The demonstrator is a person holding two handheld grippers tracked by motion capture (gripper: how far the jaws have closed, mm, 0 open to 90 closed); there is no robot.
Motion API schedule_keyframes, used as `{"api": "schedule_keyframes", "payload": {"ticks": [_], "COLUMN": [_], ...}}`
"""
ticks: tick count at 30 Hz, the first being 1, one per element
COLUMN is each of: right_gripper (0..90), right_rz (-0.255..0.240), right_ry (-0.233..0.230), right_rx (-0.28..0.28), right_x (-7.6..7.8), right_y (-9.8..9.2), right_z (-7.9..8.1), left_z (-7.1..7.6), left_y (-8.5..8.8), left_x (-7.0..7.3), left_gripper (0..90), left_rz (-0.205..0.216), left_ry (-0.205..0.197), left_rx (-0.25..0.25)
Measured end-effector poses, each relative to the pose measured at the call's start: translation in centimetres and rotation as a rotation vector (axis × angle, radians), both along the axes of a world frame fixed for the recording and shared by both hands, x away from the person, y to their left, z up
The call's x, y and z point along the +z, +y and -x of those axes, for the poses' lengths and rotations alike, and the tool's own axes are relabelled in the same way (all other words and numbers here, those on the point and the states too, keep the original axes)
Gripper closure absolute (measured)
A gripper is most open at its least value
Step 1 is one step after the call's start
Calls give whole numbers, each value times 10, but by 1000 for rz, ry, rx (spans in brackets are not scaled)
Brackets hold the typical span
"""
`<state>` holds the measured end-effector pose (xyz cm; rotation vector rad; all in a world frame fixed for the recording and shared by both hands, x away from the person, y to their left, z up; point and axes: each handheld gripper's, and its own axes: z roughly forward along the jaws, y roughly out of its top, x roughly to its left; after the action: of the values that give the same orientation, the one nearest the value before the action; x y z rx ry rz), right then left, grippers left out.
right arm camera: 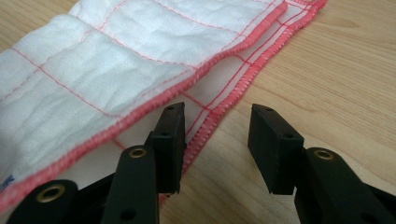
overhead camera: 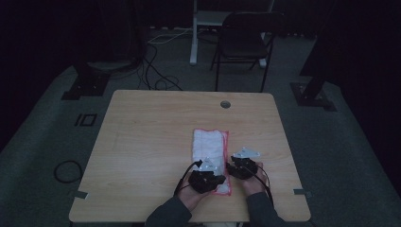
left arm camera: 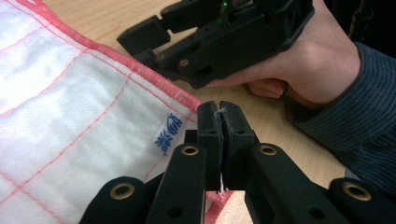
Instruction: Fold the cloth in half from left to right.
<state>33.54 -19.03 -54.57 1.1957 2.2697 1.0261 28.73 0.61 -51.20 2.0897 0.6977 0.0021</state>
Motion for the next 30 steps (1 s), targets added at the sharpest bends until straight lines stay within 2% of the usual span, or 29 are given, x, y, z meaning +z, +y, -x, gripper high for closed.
{"api": "schedule_keyframes", "payload": {"ticks": [2,3,7,12,15,19,30], "right_gripper": [555,551,563,613,662,719,764], "right_rz": [10,15,31,33,23,4,-11], "right_ry": [-1,0,-13,-40,-63,-69,-70], "right_rx": [-1,-5,-32,-67,-69,-63,-58], "right_x": [1,1,4,10,16,20,20], "right_y": [0,-1,-5,-11,-11,-9,2], "right_z": [0,0,0,-2,-4,-10,-33], "left_z": [1,1,3,2,1,0,-3], "left_y": [2,3,9,21,30,42,74], "left_x": [2,4,8,8,6,4,-7], "left_gripper": [771,759,758,751,742,739,733], "left_rz": [10,10,-4,-22,-32,-42,-69], "left_ry": [-8,-14,-48,-64,-72,-74,-87], "left_rx": [2,3,15,40,64,94,168]}}
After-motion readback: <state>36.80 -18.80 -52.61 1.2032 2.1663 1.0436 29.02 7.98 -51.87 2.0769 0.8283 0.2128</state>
